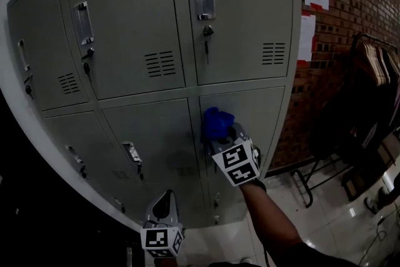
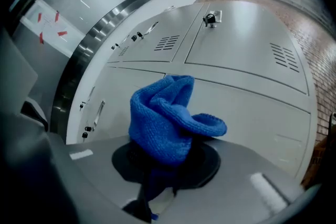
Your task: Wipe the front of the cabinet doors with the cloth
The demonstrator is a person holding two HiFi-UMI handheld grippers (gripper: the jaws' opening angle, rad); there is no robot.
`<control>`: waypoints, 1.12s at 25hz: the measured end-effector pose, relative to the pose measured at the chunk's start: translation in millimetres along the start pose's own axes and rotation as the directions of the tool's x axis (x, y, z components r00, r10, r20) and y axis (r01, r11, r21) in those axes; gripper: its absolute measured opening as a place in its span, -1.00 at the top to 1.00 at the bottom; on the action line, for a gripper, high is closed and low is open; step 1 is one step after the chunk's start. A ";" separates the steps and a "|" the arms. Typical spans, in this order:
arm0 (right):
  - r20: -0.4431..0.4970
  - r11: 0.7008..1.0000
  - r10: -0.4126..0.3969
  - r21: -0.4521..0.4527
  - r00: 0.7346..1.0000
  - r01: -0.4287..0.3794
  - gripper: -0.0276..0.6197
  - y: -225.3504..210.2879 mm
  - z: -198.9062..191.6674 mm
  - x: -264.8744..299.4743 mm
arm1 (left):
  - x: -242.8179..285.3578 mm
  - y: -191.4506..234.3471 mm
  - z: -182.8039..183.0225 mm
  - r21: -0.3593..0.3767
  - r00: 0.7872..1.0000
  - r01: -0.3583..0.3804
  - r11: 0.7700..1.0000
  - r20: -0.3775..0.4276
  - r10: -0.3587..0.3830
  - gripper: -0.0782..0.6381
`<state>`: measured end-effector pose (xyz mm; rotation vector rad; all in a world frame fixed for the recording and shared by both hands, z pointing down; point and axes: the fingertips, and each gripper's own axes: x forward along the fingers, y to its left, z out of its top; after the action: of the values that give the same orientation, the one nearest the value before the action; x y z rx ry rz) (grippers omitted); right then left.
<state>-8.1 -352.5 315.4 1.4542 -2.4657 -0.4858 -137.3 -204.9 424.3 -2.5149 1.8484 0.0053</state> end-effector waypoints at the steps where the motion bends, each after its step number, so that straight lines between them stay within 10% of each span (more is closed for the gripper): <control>1: -0.002 1.000 -0.002 0.000 1.000 0.002 0.66 -0.9 -0.7 -0.2 | -0.7 2.2 0.3 -0.002 1.000 -0.005 1.000 0.000 0.005 0.73; 28: -0.140 0.936 -0.343 0.036 0.929 0.351 0.66 -165.5 -82.3 -85.4 | 12.5 -28.5 -4.4 0.002 0.998 0.059 0.998 -0.017 -0.059 0.73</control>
<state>194.9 -365.4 322.0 1.8953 -2.1438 -0.3659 -106.4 -208.4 428.9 -2.5745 1.7785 -0.0186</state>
